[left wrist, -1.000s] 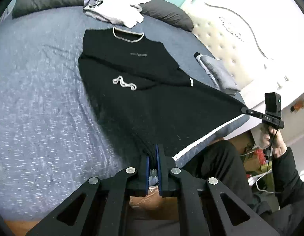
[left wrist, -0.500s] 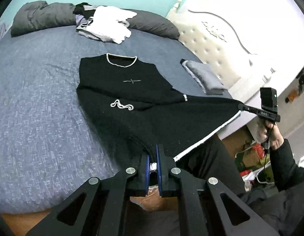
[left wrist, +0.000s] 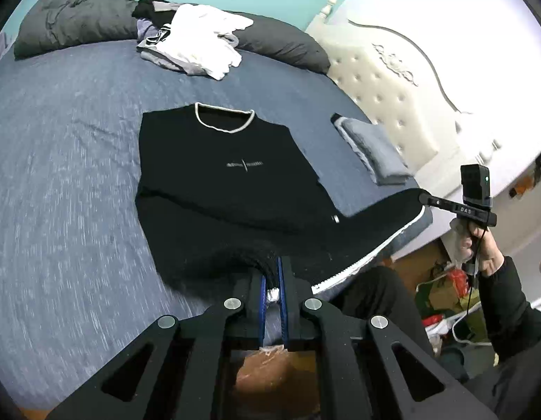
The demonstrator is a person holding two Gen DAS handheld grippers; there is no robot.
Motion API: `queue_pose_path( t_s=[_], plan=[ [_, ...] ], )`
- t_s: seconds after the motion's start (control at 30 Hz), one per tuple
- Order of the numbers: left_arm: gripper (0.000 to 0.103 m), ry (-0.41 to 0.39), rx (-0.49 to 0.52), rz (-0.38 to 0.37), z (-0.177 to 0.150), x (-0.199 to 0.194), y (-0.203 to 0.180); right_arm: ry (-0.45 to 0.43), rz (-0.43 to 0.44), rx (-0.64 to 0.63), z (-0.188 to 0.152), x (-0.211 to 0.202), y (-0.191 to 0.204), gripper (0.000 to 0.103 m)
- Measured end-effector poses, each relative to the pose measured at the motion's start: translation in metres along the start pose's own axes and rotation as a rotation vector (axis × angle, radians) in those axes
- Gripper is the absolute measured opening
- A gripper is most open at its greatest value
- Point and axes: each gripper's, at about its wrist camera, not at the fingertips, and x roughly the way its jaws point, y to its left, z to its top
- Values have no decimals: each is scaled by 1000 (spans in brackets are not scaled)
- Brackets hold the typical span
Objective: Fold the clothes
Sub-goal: 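Lift the hem with both tools and fold it toward the collar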
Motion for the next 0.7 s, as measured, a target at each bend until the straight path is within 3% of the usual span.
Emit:
queue_pose_path(
  t_s=[0.33,0.7],
  plan=[
    [6,-2,-89,18,89,42,56,38,-41,49,101,65,-35,7],
    [6,19,-219,31,178,116,134,62,-62,157,181,151,-91,7]
  ],
)
